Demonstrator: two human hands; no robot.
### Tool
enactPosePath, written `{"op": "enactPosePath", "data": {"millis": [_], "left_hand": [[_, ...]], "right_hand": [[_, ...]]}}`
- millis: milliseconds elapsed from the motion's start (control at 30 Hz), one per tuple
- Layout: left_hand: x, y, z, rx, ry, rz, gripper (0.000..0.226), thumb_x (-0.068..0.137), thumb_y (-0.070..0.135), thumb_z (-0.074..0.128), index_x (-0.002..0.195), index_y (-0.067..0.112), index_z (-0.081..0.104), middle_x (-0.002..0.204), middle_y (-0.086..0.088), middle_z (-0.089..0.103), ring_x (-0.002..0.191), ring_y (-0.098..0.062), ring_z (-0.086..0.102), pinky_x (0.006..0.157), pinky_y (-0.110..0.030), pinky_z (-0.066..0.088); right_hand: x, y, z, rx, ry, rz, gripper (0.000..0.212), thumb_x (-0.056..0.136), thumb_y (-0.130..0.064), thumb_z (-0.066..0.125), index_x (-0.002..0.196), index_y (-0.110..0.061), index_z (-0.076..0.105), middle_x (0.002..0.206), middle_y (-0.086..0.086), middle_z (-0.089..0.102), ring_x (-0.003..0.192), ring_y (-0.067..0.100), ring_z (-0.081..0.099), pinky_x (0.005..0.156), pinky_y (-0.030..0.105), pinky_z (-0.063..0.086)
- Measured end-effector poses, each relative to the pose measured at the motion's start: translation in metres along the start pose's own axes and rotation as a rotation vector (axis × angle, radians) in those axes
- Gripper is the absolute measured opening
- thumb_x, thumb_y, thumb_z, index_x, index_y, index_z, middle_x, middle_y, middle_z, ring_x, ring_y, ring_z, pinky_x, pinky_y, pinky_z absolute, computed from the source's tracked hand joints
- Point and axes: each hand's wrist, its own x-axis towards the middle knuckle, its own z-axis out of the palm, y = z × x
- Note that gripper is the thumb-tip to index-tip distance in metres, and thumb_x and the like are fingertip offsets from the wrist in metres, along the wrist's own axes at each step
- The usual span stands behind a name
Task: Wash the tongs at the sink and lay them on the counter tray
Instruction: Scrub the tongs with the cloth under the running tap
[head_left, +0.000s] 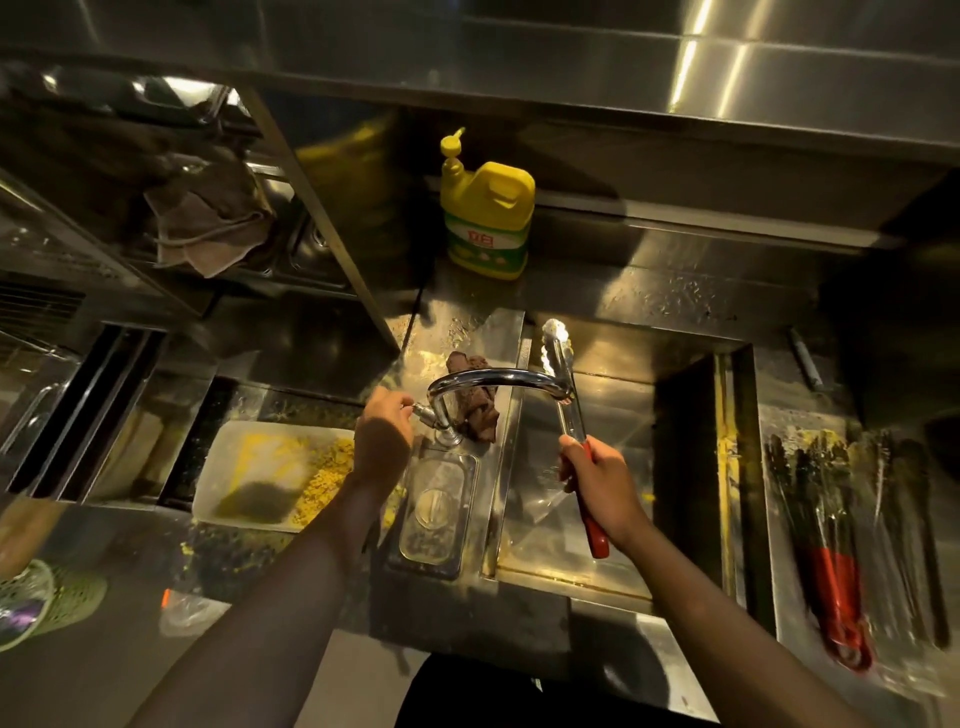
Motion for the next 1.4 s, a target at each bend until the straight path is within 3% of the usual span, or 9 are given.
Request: {"op": "enactPosePath", "data": {"millis": [300, 467, 600, 767, 867, 1067, 1167, 1267, 1400], "left_hand": [[0.018, 0.016, 0.005, -0.085, -0.054, -0.100, 0.018, 0.095, 0.007, 0.054, 0.106, 0.000, 0.067, 0.094, -0.013, 0.062, 0.082, -0.022, 0.058, 0.075, -0.029, 0.046], [-0.036, 0.024, 0.009, -0.085, -0.006, -0.214, 0.014, 0.094, 0.013, 0.057, 0.082, 0.020, 0.052, 0.065, 0.006, 0.052, 0.059, -0.019, 0.055, 0.051, -0.021, 0.036], [-0.076, 0.058, 0.023, 0.015, -0.378, -0.165, 0.017, 0.095, 0.032, 0.050, 0.078, 0.030, 0.048, 0.073, 0.010, 0.056, 0.070, -0.011, 0.058, 0.058, -0.024, 0.042], [-0.034, 0.095, 0.063, -0.061, -0.164, -0.088, 0.022, 0.093, 0.021, 0.057, 0.115, 0.019, 0.058, 0.122, -0.002, 0.053, 0.101, -0.014, 0.057, 0.091, -0.031, 0.052], [0.004, 0.098, 0.087, -0.073, -0.143, -0.352, 0.057, 0.091, 0.019, 0.055, 0.144, 0.006, 0.040, 0.152, -0.019, 0.031, 0.138, -0.035, 0.034, 0.118, -0.045, 0.025], [0.029, 0.100, 0.098, -0.063, -0.146, -0.574, 0.050, 0.089, 0.026, 0.062, 0.135, 0.010, 0.050, 0.140, -0.021, 0.048, 0.130, -0.038, 0.045, 0.109, -0.044, 0.035], [0.023, 0.100, 0.100, -0.412, -0.186, -0.714, 0.023, 0.078, 0.010, 0.074, 0.100, 0.008, 0.070, 0.105, -0.016, 0.072, 0.094, -0.029, 0.069, 0.083, -0.038, 0.058], [0.003, 0.104, 0.091, -0.802, -0.277, -0.736, 0.018, 0.076, 0.001, 0.077, 0.088, 0.012, 0.071, 0.088, -0.008, 0.073, 0.080, -0.021, 0.068, 0.062, -0.025, 0.056], [-0.022, 0.105, 0.082, -1.182, -0.430, -0.872, 0.031, 0.084, 0.006, 0.070, 0.114, 0.002, 0.064, 0.118, -0.024, 0.067, 0.101, -0.033, 0.067, 0.094, -0.046, 0.053]], "right_hand": [[-0.005, 0.003, -0.001, -0.013, 0.065, 0.004, 0.033, 0.103, -0.032, 0.051, 0.089, -0.005, 0.065, 0.078, 0.010, 0.066, 0.069, 0.013, 0.063, 0.067, 0.025, 0.052], [-0.016, 0.006, -0.011, -0.036, 0.109, 0.016, 0.029, 0.105, -0.029, 0.049, 0.090, -0.007, 0.062, 0.081, 0.005, 0.063, 0.072, 0.011, 0.059, 0.066, 0.020, 0.047], [-0.018, 0.012, -0.019, -0.054, 0.117, 0.016, 0.027, 0.104, -0.029, 0.049, 0.097, -0.007, 0.063, 0.089, 0.007, 0.068, 0.080, 0.015, 0.064, 0.068, 0.022, 0.050], [-0.017, 0.022, -0.031, -0.088, 0.107, 0.003, 0.025, 0.103, -0.032, 0.052, 0.100, -0.011, 0.064, 0.093, 0.006, 0.070, 0.088, 0.019, 0.068, 0.071, 0.026, 0.057], [-0.016, 0.026, -0.036, -0.101, 0.102, -0.003, 0.024, 0.103, -0.033, 0.052, 0.101, -0.011, 0.064, 0.093, 0.007, 0.070, 0.088, 0.018, 0.068, 0.069, 0.024, 0.056], [-0.021, 0.035, -0.047, -0.125, 0.087, 0.023, 0.030, 0.101, -0.036, 0.055, 0.097, -0.007, 0.061, 0.092, 0.017, 0.067, 0.087, 0.032, 0.065, 0.079, 0.045, 0.056], [-0.026, 0.039, -0.055, -0.110, 0.078, 0.031, 0.031, 0.101, -0.034, 0.055, 0.097, -0.004, 0.060, 0.090, 0.023, 0.065, 0.088, 0.036, 0.063, 0.080, 0.049, 0.054], [-0.033, 0.045, -0.064, -0.107, 0.072, 0.037, 0.032, 0.102, -0.033, 0.054, 0.095, -0.002, 0.060, 0.090, 0.025, 0.064, 0.088, 0.038, 0.064, 0.080, 0.048, 0.054], [-0.042, 0.048, -0.074, -0.131, 0.063, 0.036, 0.036, 0.102, -0.042, 0.051, 0.094, -0.007, 0.060, 0.091, 0.021, 0.063, 0.086, 0.033, 0.064, 0.078, 0.045, 0.054]]}}
